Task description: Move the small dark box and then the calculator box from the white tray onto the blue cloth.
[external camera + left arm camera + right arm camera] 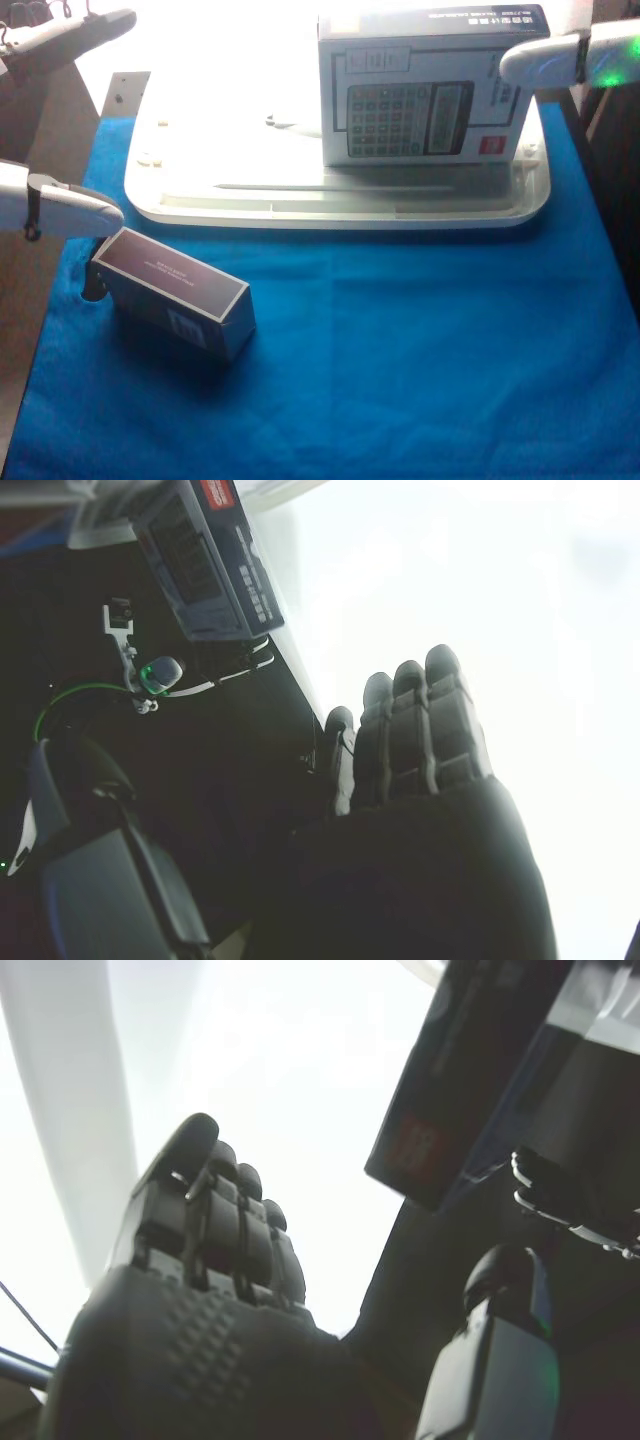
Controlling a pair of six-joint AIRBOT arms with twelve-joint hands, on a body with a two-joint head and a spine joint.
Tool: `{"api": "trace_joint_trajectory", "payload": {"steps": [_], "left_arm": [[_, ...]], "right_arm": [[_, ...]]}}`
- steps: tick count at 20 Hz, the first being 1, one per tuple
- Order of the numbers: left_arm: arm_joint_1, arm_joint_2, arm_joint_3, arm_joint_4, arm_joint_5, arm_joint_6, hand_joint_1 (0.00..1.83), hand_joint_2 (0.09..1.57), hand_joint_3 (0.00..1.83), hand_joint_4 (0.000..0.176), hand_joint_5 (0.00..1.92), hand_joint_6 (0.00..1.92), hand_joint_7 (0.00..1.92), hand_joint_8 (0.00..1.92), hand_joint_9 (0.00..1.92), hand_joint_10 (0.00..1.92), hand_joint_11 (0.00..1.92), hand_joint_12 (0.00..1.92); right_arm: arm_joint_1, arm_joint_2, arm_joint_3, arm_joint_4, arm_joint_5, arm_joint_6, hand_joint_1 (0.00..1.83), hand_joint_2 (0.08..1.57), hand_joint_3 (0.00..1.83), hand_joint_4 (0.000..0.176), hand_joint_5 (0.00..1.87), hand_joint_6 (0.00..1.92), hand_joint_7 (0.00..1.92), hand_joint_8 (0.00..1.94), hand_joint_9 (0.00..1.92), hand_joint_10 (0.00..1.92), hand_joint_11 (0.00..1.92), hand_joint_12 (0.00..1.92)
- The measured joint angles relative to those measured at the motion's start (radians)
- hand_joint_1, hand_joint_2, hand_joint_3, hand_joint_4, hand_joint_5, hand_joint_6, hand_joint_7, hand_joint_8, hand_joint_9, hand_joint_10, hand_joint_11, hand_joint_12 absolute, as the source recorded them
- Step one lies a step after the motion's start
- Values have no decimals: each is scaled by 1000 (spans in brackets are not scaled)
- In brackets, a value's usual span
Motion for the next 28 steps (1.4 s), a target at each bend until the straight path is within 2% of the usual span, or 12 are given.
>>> {"api": "trace_joint_trajectory", "payload": {"steps": [3, 7, 9, 12, 13, 14, 15, 16, 20, 21, 23, 28], "left_arm": [[2, 0, -2, 0, -16, 0, 702, 686, 0, 136, 13, 2, 124, 2, 66, 2, 0, 323], [10, -1, -3, 0, -18, 0, 750, 727, 6, 144, 1, 1, 124, 0, 19, 2, 0, 74], [22, -1, -3, -8, -24, 0, 755, 750, 7, 117, 0, 0, 107, 0, 17, 6, 8, 6], [35, -1, -3, -21, -34, 0, 693, 753, 7, 112, 0, 0, 97, 0, 20, 5, 13, 7], [37, -1, -3, -26, -40, 0, 685, 750, 5, 117, 0, 0, 95, 0, 21, 5, 12, 7], [39, -1, -3, -26, -38, 0, 679, 742, 1, 126, 0, 0, 95, 0, 21, 5, 10, 6], [39, -1, -3, -26, -40, 0, 679, 742, 1, 126, 0, 0, 95, 0, 21, 5, 10, 6], [42, -2, -3, -29, -42, 0, 687, 733, 0, 142, 0, 0, 113, 6, 23, 4, 11, 7], [74, -15, -3, -52, -64, 0, 682, 722, 0, 151, 0, 0, 114, 2, 31, 4, 51, 32], [77, -16, -3, -50, -64, 0, 709, 730, 0, 141, 0, 0, 129, 7, 45, 9, 57, 37], [79, -18, -3, -58, -77, 0, 736, 730, 0, 144, 8, 3, 151, 12, 71, 16, 68, 48], [87, -18, -3, -66, -82, 0, 700, 737, 0, 124, 0, 0, 124, 1, 66, 10, 36, 47]], "right_arm": [[-19, -14, 5, 21, 0, 0, 619, 698, 0, 55, 111, 1, 349, 0, 372, 2, 38, 1132], [-31, -40, 23, 35, 0, 0, 648, 646, 1, 12, 180, 3, 406, 3, 322, 9, 0, 962], [-32, -53, 28, 37, -3, 0, 662, 675, 2, 12, 199, 2, 402, 0, 302, 2, 0, 875], [-36, -67, 37, 36, 0, 0, 704, 693, 3, 18, 252, 6, 468, 10, 365, 17, 0, 927], [-37, -70, 38, 40, 0, 0, 741, 696, 1, 0, 289, 5, 502, 8, 418, 22, 0, 1069], [-39, -71, 40, 40, 1, 0, 792, 720, 2, 0, 391, 10, 603, 15, 616, 64, 318, 1108], [-39, -73, 40, 41, 0, 0, 792, 720, 2, 0, 391, 10, 603, 15, 616, 64, 318, 1108], [-39, -77, 47, 49, 2, 0, 949, 785, 2, 0, 669, 15, 988, 43, 1126, 155, 937, 1049], [-50, -92, 53, 62, -4, -1, 1264, 934, 5, 0, 1359, 27, 1452, 152, 1480, 93, 1112, 1132], [-50, -98, 54, 64, -4, 0, 1303, 965, 4, 0, 1392, 7, 1418, 388, 1562, 111, 1173, 1132], [-50, -99, 55, 64, 6, 2, 1221, 966, 0, 0, 1479, 29, 1504, 84, 1626, 104, 1231, 1114], [-50, -101, 71, 42, 6, 56, 1217, 976, 0, 0, 1460, 56, 1517, 2, 1598, 98, 1182, 1084]]}}
